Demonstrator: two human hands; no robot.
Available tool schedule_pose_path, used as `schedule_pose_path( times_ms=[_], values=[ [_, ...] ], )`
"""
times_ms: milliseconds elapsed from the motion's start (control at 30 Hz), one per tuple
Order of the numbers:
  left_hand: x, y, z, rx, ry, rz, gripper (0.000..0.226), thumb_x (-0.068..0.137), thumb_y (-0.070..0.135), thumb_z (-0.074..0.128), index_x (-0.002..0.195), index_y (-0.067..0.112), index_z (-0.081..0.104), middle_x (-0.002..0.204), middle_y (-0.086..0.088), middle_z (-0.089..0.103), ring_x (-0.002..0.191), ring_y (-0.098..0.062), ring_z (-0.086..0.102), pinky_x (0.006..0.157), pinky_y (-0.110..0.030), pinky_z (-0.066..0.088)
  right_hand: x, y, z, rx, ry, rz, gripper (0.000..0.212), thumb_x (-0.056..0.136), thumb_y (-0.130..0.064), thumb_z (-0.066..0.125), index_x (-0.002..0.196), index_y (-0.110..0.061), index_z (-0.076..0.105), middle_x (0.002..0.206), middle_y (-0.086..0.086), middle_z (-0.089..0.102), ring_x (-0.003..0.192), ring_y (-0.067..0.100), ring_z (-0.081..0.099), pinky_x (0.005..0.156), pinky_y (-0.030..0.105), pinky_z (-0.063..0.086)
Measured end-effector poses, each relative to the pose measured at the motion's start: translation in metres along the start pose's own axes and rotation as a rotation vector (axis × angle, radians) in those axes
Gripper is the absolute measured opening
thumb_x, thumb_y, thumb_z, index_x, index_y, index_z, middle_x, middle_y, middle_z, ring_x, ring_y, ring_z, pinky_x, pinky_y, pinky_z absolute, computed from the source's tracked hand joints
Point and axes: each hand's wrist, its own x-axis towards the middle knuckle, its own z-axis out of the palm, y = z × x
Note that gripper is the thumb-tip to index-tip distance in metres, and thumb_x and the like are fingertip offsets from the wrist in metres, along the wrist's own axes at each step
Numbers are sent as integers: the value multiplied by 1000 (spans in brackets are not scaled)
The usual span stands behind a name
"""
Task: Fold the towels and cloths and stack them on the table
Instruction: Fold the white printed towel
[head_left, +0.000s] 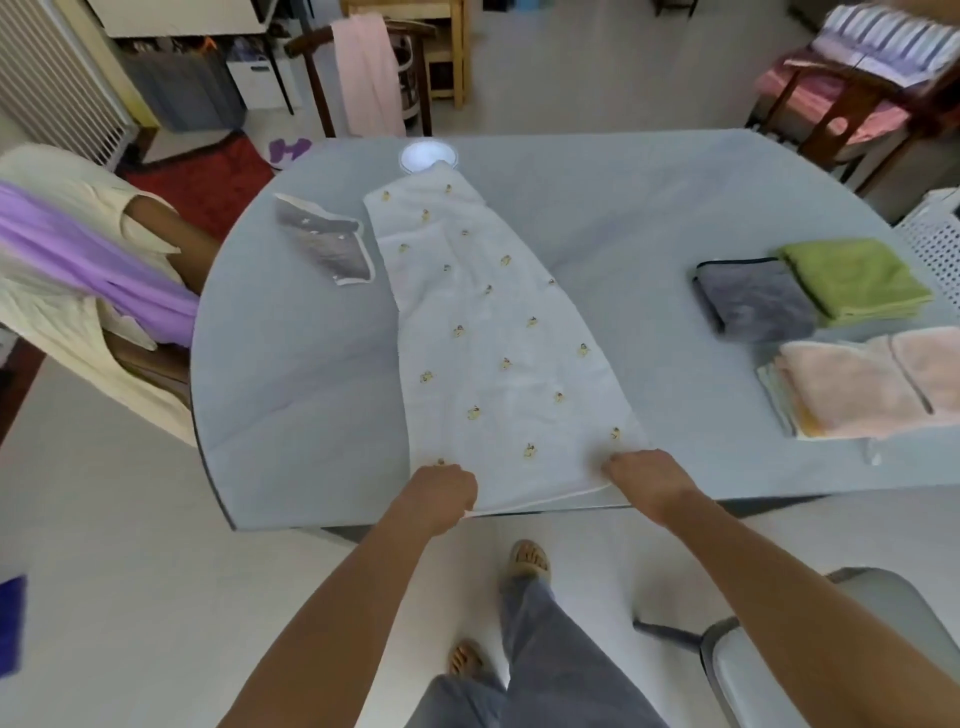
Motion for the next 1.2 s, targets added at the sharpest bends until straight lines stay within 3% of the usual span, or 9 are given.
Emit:
schedule_pose_path(
  times_ms=[167,267,333,500,633,700,833,1000,1200],
  values=[
    [-31,10,-3,-144,-66,62,19,93,25,58,99,10,68,101,-6,68,93,-24,64,78,-33,48,-41,-15,5,141,-101,16,31,99,-22,36,123,-16,55,126,6,55,114,25,56,90,32,41],
    [-40,-3,-28,-144,54,-3,23,95,32,52,84,15,62,92,-3,64,85,-21,61,73,-31,44,-49,-9,-19,197,-41,64,35,101,-34,35,120,-16,57,122,7,57,111,25,55,86,30,40],
    [-41,-15,-50,-151,162,-72,20,96,29,48,81,18,56,98,-3,63,91,-22,61,77,-31,44,-46,-2,-37,260,33,110,32,100,-33,36,114,-15,59,116,7,60,106,25,57,79,29,40],
    [-40,-37,-108,-98,386,-208,26,99,28,40,103,16,63,110,-2,62,101,-24,61,87,-33,45,-17,20,-90,358,217,168,31,100,-28,35,111,-15,61,109,7,63,97,27,59,71,29,41],
    [-25,-56,-136,-86,418,-285,26,99,26,41,104,15,63,108,-3,64,100,-24,62,83,-32,45,28,33,-128,414,313,180,27,97,-22,36,101,-12,61,100,7,64,88,27,60,65,29,38],
    [-7,-75,-150,-104,428,-310,26,99,27,41,110,16,62,116,-2,62,108,-22,59,89,-32,44,62,42,-147,467,333,175,26,96,-20,36,100,-13,61,100,7,64,89,27,61,65,29,39],
    [40,-104,-187,-147,430,-345,32,99,28,41,127,18,54,134,-1,51,126,-19,47,99,-32,40,133,76,-178,621,343,198,24,94,-18,38,96,-15,61,103,9,66,94,28,62,72,31,47],
    [114,-131,-232,-259,406,-399,36,100,30,40,133,19,48,136,0,47,128,-18,43,102,-33,37,237,124,-216,688,303,182,26,94,-16,39,105,-12,62,112,10,64,103,29,59,82,32,47],
    [186,-160,-238,-384,330,-410,38,100,30,40,136,18,43,138,-1,45,128,-18,43,102,-35,38,342,138,-237,957,176,270,39,96,-24,49,131,-7,48,133,13,52,121,29,50,97,32,42]
  ],
)
